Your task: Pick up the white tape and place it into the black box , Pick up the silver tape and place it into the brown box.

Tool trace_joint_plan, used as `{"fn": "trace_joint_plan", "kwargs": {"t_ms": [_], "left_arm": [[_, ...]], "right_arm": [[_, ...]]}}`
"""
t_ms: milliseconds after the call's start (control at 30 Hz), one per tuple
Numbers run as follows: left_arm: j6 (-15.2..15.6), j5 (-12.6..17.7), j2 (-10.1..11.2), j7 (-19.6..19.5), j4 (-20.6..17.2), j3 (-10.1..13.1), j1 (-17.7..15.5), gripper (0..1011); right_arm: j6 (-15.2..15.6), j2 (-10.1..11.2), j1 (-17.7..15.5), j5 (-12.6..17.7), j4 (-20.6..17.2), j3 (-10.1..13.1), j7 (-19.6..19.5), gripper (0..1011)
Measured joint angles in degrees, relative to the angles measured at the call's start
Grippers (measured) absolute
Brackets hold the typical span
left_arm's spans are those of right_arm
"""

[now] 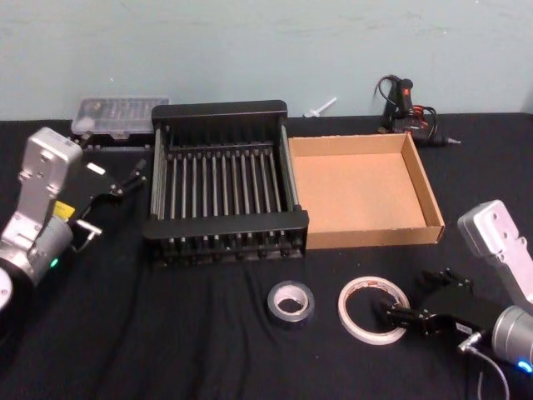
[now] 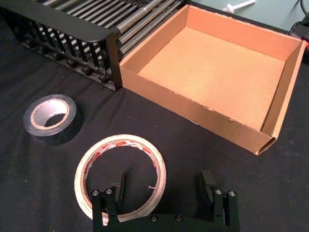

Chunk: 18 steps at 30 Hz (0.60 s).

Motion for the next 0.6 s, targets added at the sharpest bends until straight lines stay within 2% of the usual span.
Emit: {"fn": "trace_joint_plan", "kwargs": {"t_ms": [600], "left_arm": [[0.0,0.0,0.0,0.0,0.0,0.0,0.0,1001]], "right_arm": [[1.6,-2.2,0.5,-1.6,1.8,0.5,2.1,1002]]}}
